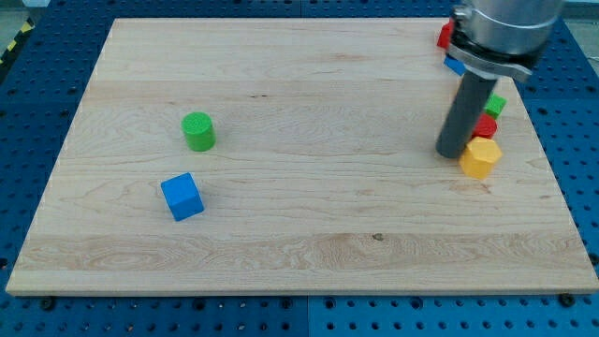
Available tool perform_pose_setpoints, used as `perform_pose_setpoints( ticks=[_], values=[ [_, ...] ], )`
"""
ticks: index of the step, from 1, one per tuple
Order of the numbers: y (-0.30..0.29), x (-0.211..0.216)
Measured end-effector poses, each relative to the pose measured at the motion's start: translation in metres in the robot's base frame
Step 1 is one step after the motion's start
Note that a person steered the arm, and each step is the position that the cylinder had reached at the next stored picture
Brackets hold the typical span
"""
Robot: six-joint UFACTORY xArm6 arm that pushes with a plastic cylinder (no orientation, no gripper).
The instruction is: Push the red circle right a bit
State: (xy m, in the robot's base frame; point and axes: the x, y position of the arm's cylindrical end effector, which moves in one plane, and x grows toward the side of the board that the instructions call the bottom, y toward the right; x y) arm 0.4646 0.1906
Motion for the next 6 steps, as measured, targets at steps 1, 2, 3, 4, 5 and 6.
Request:
perform_pose_setpoints(
  ticks=[1,2,3,4,5,6],
  values=[
    [0.017,0.002],
    [0.006,0.002],
    [-0.040,-0.003],
    [-0.037,-0.027],
    [-0.007,-0.039],
    [0.013,-0.039]
  ],
)
